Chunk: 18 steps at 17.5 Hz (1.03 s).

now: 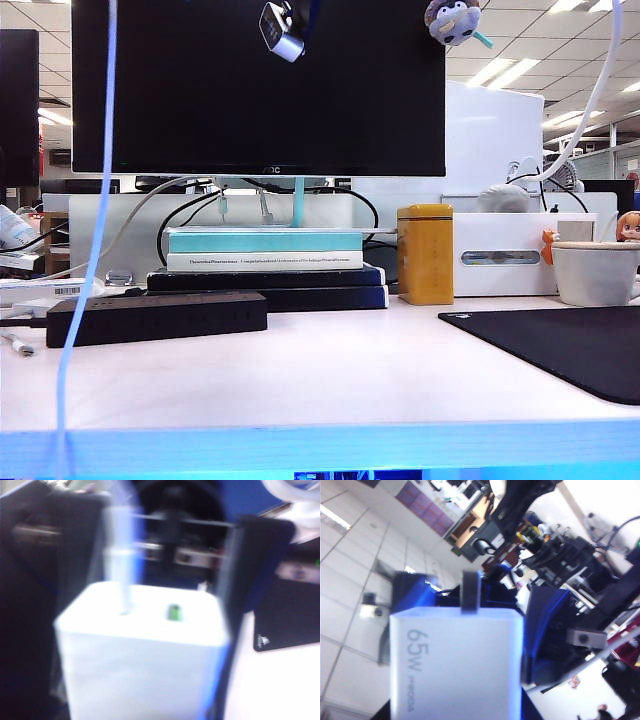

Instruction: Plug the white charger into the left socket.

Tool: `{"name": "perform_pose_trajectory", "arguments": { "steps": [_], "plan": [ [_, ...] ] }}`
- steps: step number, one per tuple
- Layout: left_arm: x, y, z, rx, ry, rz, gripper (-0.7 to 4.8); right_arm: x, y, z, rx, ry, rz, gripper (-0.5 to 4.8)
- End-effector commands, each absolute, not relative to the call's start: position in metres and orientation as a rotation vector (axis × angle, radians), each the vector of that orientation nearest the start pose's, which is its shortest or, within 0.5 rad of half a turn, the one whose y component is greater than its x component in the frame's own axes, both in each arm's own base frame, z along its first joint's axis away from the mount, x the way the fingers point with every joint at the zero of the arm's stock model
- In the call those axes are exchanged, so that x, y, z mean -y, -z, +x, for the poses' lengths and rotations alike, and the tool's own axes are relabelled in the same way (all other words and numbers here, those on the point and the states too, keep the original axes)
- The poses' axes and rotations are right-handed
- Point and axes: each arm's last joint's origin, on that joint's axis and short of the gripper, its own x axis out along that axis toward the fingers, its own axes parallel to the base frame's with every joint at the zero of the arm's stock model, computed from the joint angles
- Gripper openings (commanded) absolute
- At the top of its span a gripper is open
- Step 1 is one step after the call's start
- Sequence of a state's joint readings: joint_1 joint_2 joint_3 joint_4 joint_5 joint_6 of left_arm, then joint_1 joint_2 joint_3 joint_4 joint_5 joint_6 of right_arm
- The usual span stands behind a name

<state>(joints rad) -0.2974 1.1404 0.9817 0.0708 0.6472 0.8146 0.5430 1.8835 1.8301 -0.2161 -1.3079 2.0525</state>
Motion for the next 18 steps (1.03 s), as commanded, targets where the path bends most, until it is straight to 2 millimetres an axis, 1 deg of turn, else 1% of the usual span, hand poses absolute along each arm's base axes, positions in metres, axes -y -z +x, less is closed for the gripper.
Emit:
{"name": "perform_pose_trajectory", "arguments": {
  "steps": [1, 9, 10, 12, 15, 16, 17, 18],
  "plan": [
    [0.0902, -0.3594, 0.2347, 0.311, 0.912, 0.731, 0.78, -0.2413, -0.3894, 0.3431, -1.987, -0.869, 1.424, 1.75],
    [0.0903, -0.3601, 0.2346, 0.321, 0.913, 0.731, 0.81, -0.2416, -0.3889, 0.3441, -1.953, -0.855, 1.442, 1.75],
    [0.0903, -0.3601, 0.2346, 0.320, 0.913, 0.730, 0.81, -0.2419, -0.3886, 0.3452, -1.898, -0.854, 1.452, 1.75],
    [0.0903, -0.3601, 0.2347, 0.320, 0.913, 0.731, 0.81, -0.2431, -0.3880, 0.3477, -1.793, -0.794, 1.510, 1.75],
    [0.0903, -0.3600, 0.2346, 0.314, 0.914, 0.721, 0.81, -0.2432, -0.3879, 0.3480, -1.781, -0.790, 1.515, 1.75],
    [0.0903, -0.3601, 0.2346, 0.312, 0.915, 0.716, 0.81, -0.2431, -0.3880, 0.3477, -1.789, -0.801, 1.505, 1.75],
    [0.0903, -0.3601, 0.2346, 0.312, 0.917, 0.714, 0.81, -0.2431, -0.3884, 0.3467, -1.799, -0.849, 1.465, 1.76],
    [0.0904, -0.3602, 0.2345, 0.315, 0.922, 0.713, 0.81, -0.2428, -0.3888, 0.3450, -1.812, -0.937, 1.392, 1.79]
  ]
}}
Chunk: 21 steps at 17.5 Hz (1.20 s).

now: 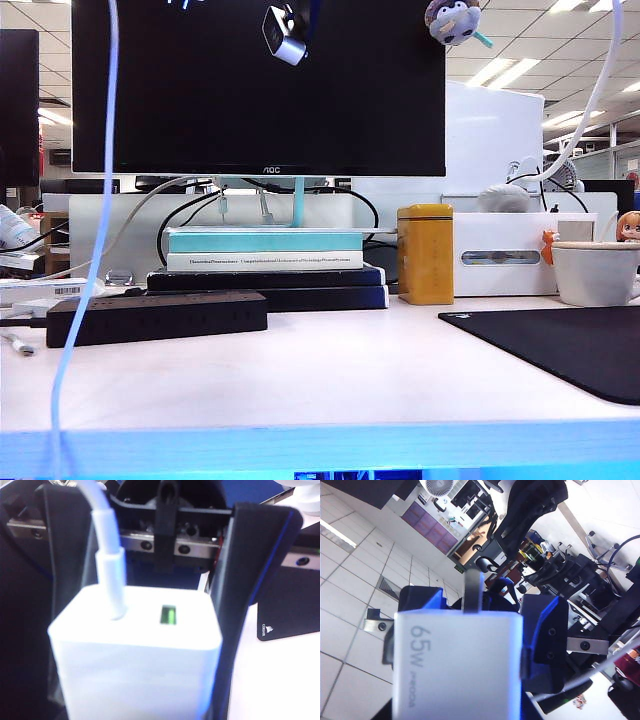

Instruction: Plug the white charger into the left socket.

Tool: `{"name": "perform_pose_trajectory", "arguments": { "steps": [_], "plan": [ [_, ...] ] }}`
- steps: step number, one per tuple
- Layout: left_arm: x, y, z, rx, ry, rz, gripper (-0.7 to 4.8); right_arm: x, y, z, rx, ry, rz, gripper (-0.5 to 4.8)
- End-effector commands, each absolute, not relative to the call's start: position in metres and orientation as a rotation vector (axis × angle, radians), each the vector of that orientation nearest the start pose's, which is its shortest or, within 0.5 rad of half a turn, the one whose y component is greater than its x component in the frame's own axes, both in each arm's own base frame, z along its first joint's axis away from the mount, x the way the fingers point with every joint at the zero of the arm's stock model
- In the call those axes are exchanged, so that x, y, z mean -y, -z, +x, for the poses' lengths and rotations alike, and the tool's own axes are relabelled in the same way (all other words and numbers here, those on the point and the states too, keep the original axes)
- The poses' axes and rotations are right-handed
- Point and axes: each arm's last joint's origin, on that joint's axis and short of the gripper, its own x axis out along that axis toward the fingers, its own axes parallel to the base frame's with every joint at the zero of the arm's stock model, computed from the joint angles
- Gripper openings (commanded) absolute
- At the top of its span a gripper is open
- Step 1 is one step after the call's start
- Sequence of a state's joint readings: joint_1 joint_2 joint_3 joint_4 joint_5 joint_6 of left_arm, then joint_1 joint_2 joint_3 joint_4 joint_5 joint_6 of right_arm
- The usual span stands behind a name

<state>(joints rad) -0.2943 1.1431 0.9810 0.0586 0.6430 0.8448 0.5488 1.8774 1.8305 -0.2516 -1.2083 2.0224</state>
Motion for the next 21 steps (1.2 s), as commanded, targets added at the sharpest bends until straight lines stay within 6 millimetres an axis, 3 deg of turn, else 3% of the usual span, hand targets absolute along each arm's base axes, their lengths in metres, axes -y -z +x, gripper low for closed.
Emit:
{"name": "perform_pose_trajectory", "arguments": {
  "steps": [1, 3, 4, 11, 13, 18, 21],
  "plan": [
    [0.090, -0.360, 0.234, 0.315, 0.922, 0.713, 0.81, -0.243, -0.389, 0.344, -1.823, -0.975, 1.362, 1.92],
    [0.090, -0.360, 0.234, 0.315, 0.922, 0.713, 0.81, -0.243, -0.394, 0.344, -1.751, -1.106, 1.283, 3.33],
    [0.090, -0.360, 0.234, 0.315, 0.923, 0.712, 0.80, -0.243, -0.397, 0.344, -1.709, -1.166, 1.250, 4.79],
    [0.090, -0.360, 0.235, 0.221, 0.939, 0.536, 0.79, -0.240, -0.407, 0.345, -1.579, -1.285, 1.187, 4.79],
    [0.090, -0.359, 0.236, 0.197, 0.924, 0.506, 0.44, -0.238, -0.408, 0.344, -1.569, -1.299, 1.175, 4.79],
    [0.087, -0.359, 0.238, 0.148, 0.846, 0.474, 0.42, -0.217, -0.422, 0.344, -1.538, -1.314, 1.170, 4.79],
    [0.087, -0.355, 0.242, 0.127, 0.849, 0.464, 0.17, -0.192, -0.433, 0.348, -1.447, -1.300, 1.190, 4.79]
  ]
}}
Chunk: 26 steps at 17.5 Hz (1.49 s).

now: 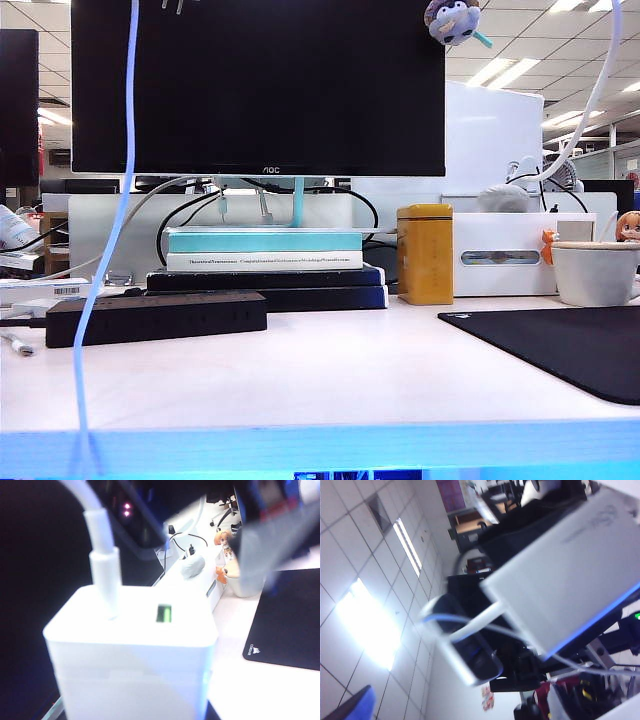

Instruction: Plug the white charger into the left socket.

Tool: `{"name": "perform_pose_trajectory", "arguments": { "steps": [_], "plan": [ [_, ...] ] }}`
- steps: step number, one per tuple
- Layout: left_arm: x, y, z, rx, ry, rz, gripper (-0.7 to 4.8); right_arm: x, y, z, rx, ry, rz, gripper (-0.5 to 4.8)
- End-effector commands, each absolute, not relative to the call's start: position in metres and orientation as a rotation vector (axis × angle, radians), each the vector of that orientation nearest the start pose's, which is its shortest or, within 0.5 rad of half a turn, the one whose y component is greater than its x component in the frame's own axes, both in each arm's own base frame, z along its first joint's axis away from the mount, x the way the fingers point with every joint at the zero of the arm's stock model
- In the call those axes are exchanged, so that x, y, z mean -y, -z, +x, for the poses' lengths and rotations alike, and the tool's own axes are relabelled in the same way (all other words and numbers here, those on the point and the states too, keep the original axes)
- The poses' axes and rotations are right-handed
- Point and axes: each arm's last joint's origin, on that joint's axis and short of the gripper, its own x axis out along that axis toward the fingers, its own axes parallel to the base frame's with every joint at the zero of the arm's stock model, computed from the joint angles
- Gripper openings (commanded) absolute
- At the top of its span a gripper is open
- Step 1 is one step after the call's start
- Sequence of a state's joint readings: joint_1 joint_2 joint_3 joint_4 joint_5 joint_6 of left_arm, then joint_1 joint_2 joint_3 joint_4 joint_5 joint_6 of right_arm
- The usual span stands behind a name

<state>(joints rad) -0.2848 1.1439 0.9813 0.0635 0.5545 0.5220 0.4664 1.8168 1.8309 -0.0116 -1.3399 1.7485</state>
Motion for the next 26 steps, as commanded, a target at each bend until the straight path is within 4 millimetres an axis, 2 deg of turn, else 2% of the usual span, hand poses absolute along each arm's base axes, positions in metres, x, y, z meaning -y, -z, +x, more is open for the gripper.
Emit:
{"name": "perform_pose_trajectory", "arguments": {
  "steps": [1, 2, 3, 4, 5, 8, 11, 15, 20, 22, 26],
  "plan": [
    [0.088, -0.353, 0.244, 0.113, 0.854, 0.448, 0.16, -0.187, -0.434, 0.350, -1.412, -1.287, 1.200, 4.79],
    [0.089, -0.350, 0.247, 0.098, 0.869, 0.427, 0.17, -0.183, -0.434, 0.353, -1.361, -1.267, 1.213, 4.79],
    [0.091, -0.345, 0.251, 0.077, 0.922, 0.396, 0.17, -0.175, -0.434, 0.359, -1.274, -1.240, 1.222, 4.07],
    [0.093, -0.340, 0.255, 0.056, 0.952, 0.370, 0.17, -0.172, -0.433, 0.362, -1.208, -1.221, 1.217, 3.11],
    [0.094, -0.337, 0.257, 0.041, 0.965, 0.360, 0.17, -0.170, -0.433, 0.363, -1.162, -1.215, 1.207, 2.51],
    [0.098, -0.321, 0.269, -0.013, 1.055, 0.315, 0.17, -0.169, -0.434, 0.367, -0.953, -1.210, 1.115, -0.08],
    [0.100, -0.306, 0.280, -0.058, 1.133, 0.281, 0.17, -0.169, -0.434, 0.368, -0.772, -1.225, 0.973, -0.02],
    [0.083, -0.279, 0.304, -0.130, 1.163, 0.216, 0.17, -0.169, -0.433, 0.369, -0.635, -1.228, 0.834, -0.01],
    [0.062, -0.248, 0.335, -0.150, 1.200, 0.087, 0.17, -0.169, -0.427, 0.370, -0.566, -1.234, 0.688, -0.01],
    [0.064, -0.232, 0.348, -0.148, 1.204, 0.043, 0.17, -0.169, -0.423, 0.370, -0.571, -1.210, 0.655, -0.01],
    [0.070, -0.206, 0.361, -0.180, 1.227, -0.010, 0.17, -0.168, -0.418, 0.369, -0.584, -1.205, 0.614, -0.01]
  ]
}}
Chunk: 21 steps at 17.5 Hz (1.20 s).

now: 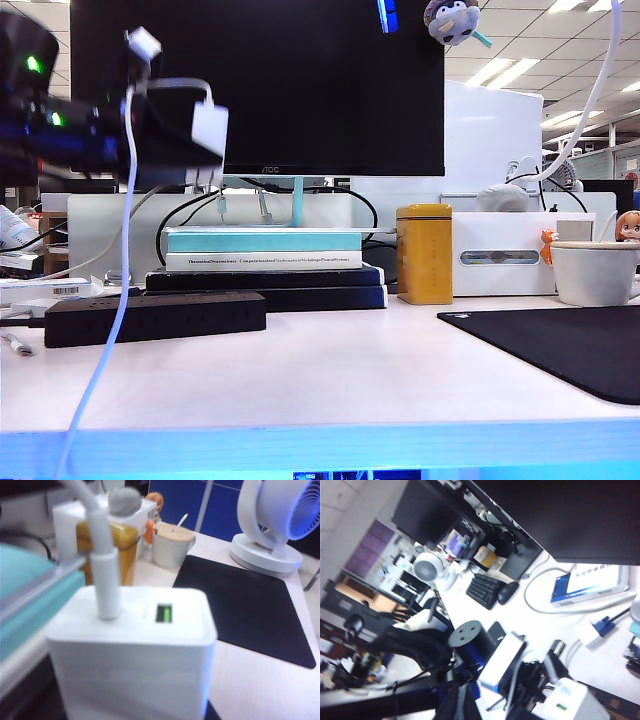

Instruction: Plug the white charger into the left socket.

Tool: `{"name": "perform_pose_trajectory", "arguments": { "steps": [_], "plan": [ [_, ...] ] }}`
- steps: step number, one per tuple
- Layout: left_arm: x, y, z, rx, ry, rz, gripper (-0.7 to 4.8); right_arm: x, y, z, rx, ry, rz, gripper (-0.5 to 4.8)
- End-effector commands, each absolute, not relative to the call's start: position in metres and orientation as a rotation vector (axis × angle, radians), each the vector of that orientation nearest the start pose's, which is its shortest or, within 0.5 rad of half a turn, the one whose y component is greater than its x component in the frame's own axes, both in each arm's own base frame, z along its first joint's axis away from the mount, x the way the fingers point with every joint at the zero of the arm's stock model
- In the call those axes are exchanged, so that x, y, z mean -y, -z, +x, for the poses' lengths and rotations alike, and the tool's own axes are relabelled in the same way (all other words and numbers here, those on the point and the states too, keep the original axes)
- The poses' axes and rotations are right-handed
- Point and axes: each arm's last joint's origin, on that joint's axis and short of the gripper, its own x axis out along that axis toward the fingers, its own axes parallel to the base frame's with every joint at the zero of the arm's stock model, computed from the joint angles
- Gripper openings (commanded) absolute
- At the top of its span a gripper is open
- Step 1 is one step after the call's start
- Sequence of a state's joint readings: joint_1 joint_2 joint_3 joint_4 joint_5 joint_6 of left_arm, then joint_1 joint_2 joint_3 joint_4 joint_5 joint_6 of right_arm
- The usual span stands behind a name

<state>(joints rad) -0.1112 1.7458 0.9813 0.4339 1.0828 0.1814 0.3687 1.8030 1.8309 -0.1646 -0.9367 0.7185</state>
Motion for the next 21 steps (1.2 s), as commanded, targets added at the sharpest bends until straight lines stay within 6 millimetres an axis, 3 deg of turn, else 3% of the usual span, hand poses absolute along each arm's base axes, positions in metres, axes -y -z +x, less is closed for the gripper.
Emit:
{"name": "perform_pose_trajectory", "arguments": {
  "steps": [1, 5, 8, 11, 14, 16, 19, 21],
  "plan": [
    [0.071, -0.201, 0.363, -0.169, 1.227, 0.010, 0.18, -0.168, -0.417, 0.369, -0.590, -1.201, 0.603, -0.01],
    [0.071, -0.200, 0.363, -0.158, 1.216, 0.035, 0.22, -0.168, -0.413, 0.369, -0.602, -1.196, 0.574, -0.01],
    [0.068, -0.194, 0.368, -0.208, 1.026, 0.085, 0.22, -0.168, -0.411, 0.369, -0.603, -1.196, 0.553, -0.02],
    [0.066, -0.181, 0.370, -0.200, 1.110, 0.091, 0.22, -0.168, -0.410, 0.369, -0.607, -1.194, 0.553, -0.01],
    [0.062, -0.151, 0.374, -0.260, 1.187, 0.025, 0.22, -0.168, -0.409, 0.369, -0.611, -1.178, 0.542, -0.01],
    [0.054, -0.142, 0.376, -0.239, 1.225, 0.018, 0.22, -0.167, -0.407, 0.368, -0.625, -1.174, 0.540, -0.01],
    [0.035, -0.145, 0.380, -0.171, 1.210, 0.050, 0.22, -0.167, -0.407, 0.368, -0.623, -1.172, 0.537, -0.01],
    [0.033, -0.148, 0.381, -0.145, 1.202, 0.066, 0.22, -0.167, -0.407, 0.368, -0.622, -1.171, 0.537, -0.01]
  ]
}}
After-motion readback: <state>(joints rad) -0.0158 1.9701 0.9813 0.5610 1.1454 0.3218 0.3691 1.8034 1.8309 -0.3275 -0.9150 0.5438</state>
